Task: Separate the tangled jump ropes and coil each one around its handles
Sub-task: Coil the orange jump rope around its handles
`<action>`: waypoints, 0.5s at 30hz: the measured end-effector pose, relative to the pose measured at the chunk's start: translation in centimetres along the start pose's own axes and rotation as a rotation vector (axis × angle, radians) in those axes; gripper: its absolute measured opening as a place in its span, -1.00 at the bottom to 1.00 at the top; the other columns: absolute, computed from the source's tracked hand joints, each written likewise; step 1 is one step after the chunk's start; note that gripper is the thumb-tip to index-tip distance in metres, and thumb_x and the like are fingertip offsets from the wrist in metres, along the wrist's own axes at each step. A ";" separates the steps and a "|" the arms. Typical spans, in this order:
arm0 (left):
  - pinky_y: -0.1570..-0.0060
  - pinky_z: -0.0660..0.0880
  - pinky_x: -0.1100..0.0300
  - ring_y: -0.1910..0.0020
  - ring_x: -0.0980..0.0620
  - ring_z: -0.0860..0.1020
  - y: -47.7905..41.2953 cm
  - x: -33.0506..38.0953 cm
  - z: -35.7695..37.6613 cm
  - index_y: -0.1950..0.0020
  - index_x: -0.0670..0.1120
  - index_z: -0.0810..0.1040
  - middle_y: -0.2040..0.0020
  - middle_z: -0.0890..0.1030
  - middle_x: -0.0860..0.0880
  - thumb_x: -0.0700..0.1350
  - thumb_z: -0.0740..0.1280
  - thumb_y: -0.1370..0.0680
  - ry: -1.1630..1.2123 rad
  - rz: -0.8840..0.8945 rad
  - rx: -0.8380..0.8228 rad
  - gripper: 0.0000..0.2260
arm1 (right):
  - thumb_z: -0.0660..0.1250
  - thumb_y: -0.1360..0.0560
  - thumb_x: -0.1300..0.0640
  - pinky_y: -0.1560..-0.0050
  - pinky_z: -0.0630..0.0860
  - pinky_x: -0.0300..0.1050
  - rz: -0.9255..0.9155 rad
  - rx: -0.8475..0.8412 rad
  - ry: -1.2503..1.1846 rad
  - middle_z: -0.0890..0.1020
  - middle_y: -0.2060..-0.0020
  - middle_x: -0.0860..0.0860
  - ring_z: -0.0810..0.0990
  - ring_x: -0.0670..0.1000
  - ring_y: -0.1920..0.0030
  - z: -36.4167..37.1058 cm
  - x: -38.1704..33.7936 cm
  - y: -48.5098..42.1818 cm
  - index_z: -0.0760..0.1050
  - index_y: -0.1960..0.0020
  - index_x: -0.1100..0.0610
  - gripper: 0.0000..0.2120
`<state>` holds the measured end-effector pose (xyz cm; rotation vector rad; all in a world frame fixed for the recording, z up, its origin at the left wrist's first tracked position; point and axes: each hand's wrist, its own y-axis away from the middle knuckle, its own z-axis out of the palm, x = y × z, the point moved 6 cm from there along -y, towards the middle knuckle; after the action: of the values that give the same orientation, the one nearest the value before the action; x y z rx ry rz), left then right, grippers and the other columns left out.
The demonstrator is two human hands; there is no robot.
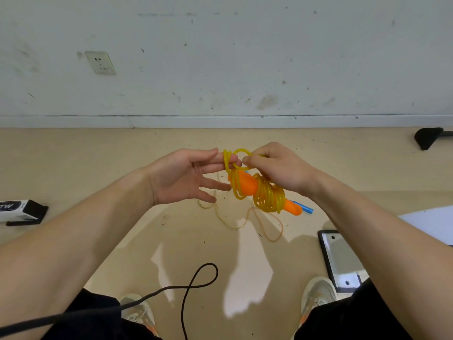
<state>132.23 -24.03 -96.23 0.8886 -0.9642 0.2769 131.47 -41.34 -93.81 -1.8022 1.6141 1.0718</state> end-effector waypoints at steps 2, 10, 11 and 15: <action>-0.43 0.23 -0.30 -0.29 -0.25 0.55 0.1 -0.1 -0.1 -0.34 -0.05 0.58 -0.35 0.58 0.02 0.06 0.20 -0.62 0.007 0.007 0.016 -0.62 | 0.29 -0.59 0.05 0.43 0.21 -0.22 -0.019 -0.015 0.034 0.25 0.52 -0.05 0.25 -0.09 0.46 0.2 -0.1 0.0 0.32 0.45 0.10 -0.55; -0.40 0.33 -0.27 -0.27 -0.22 0.58 0.4 0.6 -0.5 -0.13 -0.10 0.70 -0.29 0.62 -0.03 0.05 0.27 -0.57 0.088 0.114 0.119 -0.68 | 0.18 -0.65 -0.08 0.38 0.26 -0.15 -0.095 0.022 0.256 0.39 0.47 0.00 0.33 -0.05 0.43 0.7 -0.8 0.5 0.38 0.35 0.16 -0.53; -0.39 0.33 -0.27 -0.27 -0.23 0.58 0.4 0.7 -0.5 -0.16 -0.10 0.69 -0.30 0.61 -0.03 0.05 0.27 -0.58 0.095 0.129 0.113 -0.68 | 0.16 -0.65 -0.10 0.37 0.26 -0.15 -0.098 0.021 0.255 0.38 0.47 -0.01 0.32 -0.05 0.44 0.7 -0.8 0.5 0.37 0.35 0.15 -0.52; -0.33 0.41 -0.24 -0.26 -0.25 0.58 0.5 1.1 -0.2 -0.13 -0.09 0.68 -0.22 0.64 -0.04 0.00 0.30 -0.57 0.097 0.173 0.117 -0.74 | 0.03 -0.68 -0.15 0.24 0.36 -0.10 -0.025 0.071 0.009 0.43 0.44 -0.04 0.38 -0.05 0.38 0.4 -0.1 0.6 0.40 0.32 0.15 -0.47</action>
<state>132.73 -23.72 -95.15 0.8908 -0.9428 0.5245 130.80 -41.02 -93.85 -1.7782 1.6104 0.9839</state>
